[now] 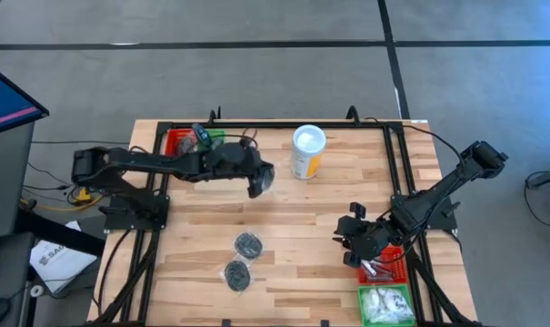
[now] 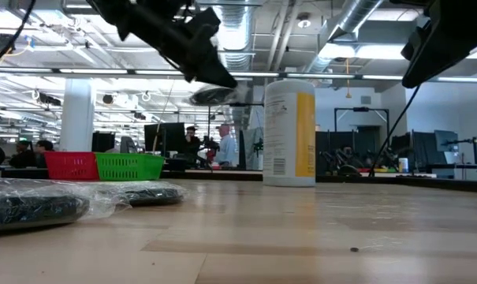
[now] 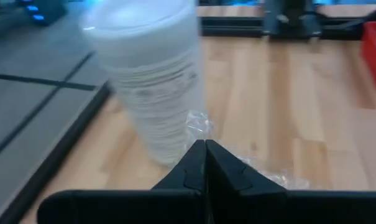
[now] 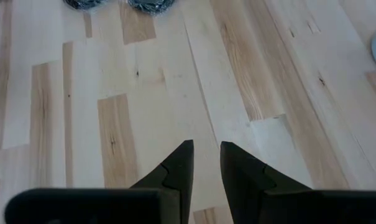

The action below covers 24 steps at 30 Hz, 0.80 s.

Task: Pick & Place Travel size toiletries
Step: Put the black hairbrush into the top red bin

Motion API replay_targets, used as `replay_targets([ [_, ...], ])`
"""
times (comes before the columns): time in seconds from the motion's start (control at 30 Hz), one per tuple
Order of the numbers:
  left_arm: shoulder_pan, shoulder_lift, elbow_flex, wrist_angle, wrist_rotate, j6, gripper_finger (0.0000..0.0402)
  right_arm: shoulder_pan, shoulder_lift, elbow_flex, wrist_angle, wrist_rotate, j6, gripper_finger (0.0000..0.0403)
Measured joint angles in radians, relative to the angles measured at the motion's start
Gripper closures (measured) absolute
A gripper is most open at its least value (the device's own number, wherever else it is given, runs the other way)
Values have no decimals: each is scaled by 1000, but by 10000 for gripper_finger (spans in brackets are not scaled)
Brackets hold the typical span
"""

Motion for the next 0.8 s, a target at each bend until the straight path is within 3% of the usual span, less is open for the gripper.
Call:
replay_targets([
  [0.27, 21, -162, -98, -61, -143, -27, 401, 0, 0, 0, 7, 0, -19, 331],
  [0.6, 130, -334, -236, -111, -283, -103, 401, 0, 0, 0, 14, 0, -24, 331],
  [0.8, 215, -382, -301, -108, -307, -105, 401, 0, 0, 0, 19, 0, -26, 331],
])
